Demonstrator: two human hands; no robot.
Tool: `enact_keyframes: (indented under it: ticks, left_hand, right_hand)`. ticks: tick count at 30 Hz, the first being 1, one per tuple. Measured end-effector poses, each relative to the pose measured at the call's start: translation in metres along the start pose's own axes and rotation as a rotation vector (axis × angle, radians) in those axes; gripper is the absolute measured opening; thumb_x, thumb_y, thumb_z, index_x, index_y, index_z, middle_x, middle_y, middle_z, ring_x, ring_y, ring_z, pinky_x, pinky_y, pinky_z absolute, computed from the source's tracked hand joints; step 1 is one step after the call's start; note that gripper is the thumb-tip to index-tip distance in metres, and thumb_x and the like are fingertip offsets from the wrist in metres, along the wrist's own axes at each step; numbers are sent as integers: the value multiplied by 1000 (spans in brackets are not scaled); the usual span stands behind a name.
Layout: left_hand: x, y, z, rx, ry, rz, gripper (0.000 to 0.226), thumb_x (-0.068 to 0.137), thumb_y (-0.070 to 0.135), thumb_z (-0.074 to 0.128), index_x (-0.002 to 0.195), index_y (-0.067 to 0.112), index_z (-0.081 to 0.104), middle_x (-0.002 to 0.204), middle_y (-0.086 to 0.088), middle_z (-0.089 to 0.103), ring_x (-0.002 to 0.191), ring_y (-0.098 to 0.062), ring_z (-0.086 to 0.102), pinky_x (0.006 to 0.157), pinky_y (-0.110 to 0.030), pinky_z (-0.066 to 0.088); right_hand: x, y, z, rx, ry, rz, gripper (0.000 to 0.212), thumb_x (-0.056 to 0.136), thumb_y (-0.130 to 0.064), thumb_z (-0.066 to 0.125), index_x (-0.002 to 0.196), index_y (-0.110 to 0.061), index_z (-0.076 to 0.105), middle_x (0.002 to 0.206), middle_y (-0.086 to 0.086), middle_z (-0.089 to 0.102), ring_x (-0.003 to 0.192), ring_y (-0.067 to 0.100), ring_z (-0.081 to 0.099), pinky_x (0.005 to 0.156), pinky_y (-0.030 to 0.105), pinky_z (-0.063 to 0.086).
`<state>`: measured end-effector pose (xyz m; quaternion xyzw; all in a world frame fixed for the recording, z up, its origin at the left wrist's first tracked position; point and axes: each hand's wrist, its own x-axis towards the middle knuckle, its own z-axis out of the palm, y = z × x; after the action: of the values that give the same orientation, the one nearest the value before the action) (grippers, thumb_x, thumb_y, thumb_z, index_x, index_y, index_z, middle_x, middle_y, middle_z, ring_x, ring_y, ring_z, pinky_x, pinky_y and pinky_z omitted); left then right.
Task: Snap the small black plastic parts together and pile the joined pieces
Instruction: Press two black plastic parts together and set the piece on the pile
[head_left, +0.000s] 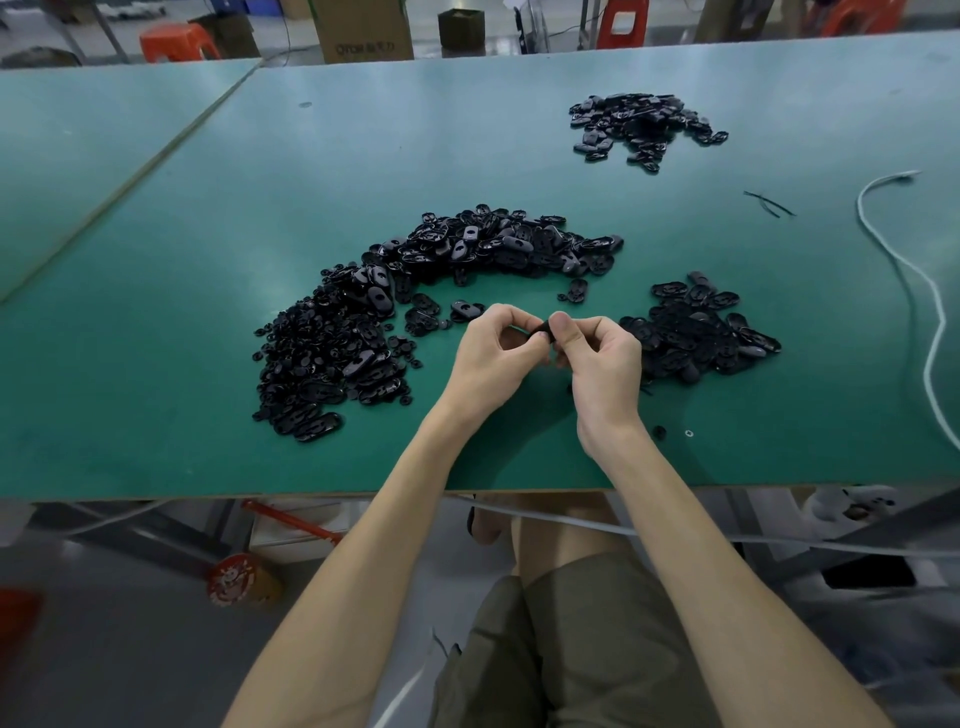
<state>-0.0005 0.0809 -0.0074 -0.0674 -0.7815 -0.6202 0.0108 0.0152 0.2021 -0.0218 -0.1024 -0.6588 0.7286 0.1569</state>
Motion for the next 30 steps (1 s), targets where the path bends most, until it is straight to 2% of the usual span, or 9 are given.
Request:
enact_keyframes:
  ticks: [4,9,18,23,30]
  left_hand:
    - [1,-3,0,-13,-6,2,4,92,7,70,95,6,68,83,-6,75,76,-13,67,76,-31,54]
    - [0,-5,-5,-139,-52,14,15,93,9,75,103,-2,73,90,-14,78,79,-18,73,84,-31,60]
    - [-1,-3,-4,-81,-41,15,13,94,7,73,103,-3,72,95,-21,75,81,-21,72,88,-36,59]
    - [0,-3,-3,-68,-33,17,10,94,7,73,101,-1,73,99,-20,73,82,-21,73,88,-37,60]
    - [-1,-2,-3,-81,-31,41,13,96,13,72,101,1,72,89,-13,75,75,-16,70,82,-35,57]
  right_hand:
    - [-1,-1,-1,1,4,-1,24,98,-25,73,79,-13,66,56,-13,64,54,-1,57,59,12,46]
    - [-3,-3,-2,46,37,4,28,98,-32,71,81,-11,65,61,-8,64,54,3,53,63,15,48]
    - [-3,-4,-1,59,36,16,27,99,-28,71,80,-10,63,57,-12,65,52,0,59,56,13,47]
    - [-5,-6,-2,56,21,16,29,98,-28,72,79,-10,63,57,-10,66,52,0,58,57,13,46]
    - [-6,-8,0,58,45,18,26,100,-31,70,86,-9,66,61,-10,67,55,2,60,59,15,48]
